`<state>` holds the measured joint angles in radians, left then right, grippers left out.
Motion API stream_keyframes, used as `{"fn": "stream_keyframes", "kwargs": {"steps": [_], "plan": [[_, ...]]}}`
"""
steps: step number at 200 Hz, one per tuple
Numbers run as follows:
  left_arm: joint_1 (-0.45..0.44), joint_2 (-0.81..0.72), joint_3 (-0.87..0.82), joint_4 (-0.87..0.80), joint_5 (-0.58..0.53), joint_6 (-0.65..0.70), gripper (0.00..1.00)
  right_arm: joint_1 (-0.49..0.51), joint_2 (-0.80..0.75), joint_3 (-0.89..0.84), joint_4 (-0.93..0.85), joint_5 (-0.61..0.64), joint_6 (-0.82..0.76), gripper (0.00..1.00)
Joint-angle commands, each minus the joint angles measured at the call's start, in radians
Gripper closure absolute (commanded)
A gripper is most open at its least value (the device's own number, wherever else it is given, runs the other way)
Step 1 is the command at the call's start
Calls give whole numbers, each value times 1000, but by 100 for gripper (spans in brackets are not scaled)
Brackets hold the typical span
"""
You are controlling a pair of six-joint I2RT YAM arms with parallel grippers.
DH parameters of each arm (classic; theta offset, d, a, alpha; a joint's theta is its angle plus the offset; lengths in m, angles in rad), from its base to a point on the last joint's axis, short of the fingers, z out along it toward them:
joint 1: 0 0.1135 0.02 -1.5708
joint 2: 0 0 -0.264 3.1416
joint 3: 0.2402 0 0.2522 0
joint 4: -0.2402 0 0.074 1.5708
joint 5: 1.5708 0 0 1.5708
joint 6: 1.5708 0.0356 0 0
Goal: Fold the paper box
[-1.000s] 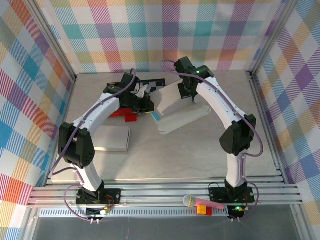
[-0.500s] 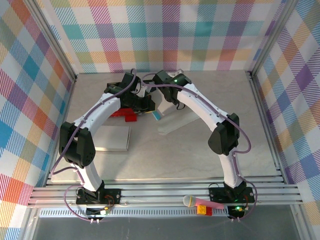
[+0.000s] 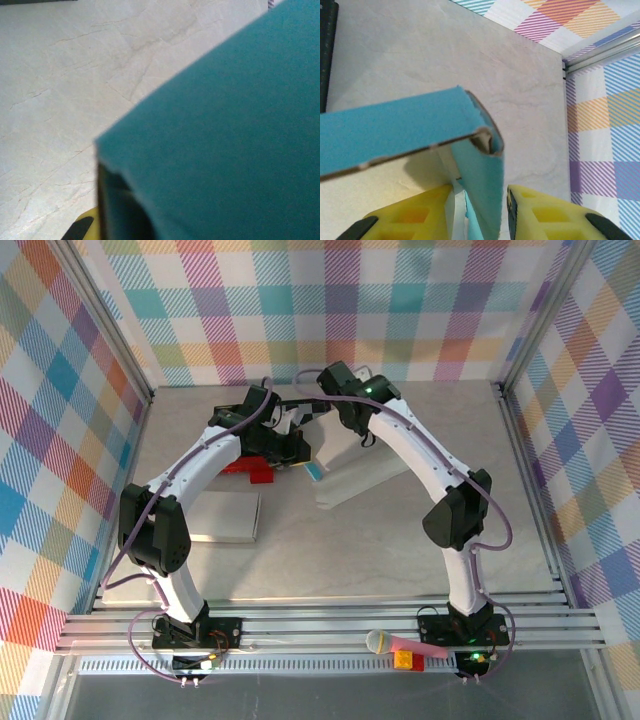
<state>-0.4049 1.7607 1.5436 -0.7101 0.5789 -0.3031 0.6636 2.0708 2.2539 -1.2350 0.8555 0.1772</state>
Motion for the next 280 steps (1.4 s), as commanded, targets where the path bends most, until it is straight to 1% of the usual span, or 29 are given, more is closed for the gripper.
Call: {"fn": "stream_keyframes", "kwargs": {"steps": [1,22,40,49,64,79,104,129,144,166,179,190,211,224,241,271,274,280], "plan": [[-17,-4,18,-9,37,7,100,-15,-26,26,-4,-60,9,67],[-16,-7,18,-11,35,6,100,-24,-19,25,-3,-92,8,73],[-17,-10,21,-11,32,6,100,-24,-8,23,-20,-93,23,76],[-17,-9,21,-12,32,6,100,-24,-5,15,-28,-86,35,80],[-17,-10,22,-14,33,5,100,-24,5,11,-44,-21,54,91],[-18,-14,19,-15,32,6,100,-24,24,35,-83,59,82,100],[-20,-18,18,-17,30,6,100,-21,33,50,-124,158,138,100],[-21,-22,18,-15,29,2,100,-18,43,49,-151,188,168,100],[-23,-20,24,-21,24,1,100,-10,45,46,-150,174,168,100],[-24,-17,29,-30,3,1,100,-5,13,20,-106,66,161,100],[-30,-15,29,-40,-32,0,100,-5,-27,-39,-83,19,197,100],[-35,-16,15,-30,-76,-18,100,-4,-74,-124,-43,-26,226,100],[-51,-32,-73,80,-136,-89,100,2,-208,-384,137,-121,266,100],[-73,-33,-118,123,-197,-112,100,12,-281,-518,209,-130,310,100],[-105,-26,-181,175,-269,-136,100,20,-329,-629,228,-141,386,100],[-157,-22,-293,290,-383,-194,91,41,-366,-783,256,-141,488,100],[-163,-20,-302,301,-391,-195,90,42,-370,-797,259,-167,496,100],[-173,-14,-314,319,-403,-195,88,46,-372,-821,264,-174,512,100]]}}
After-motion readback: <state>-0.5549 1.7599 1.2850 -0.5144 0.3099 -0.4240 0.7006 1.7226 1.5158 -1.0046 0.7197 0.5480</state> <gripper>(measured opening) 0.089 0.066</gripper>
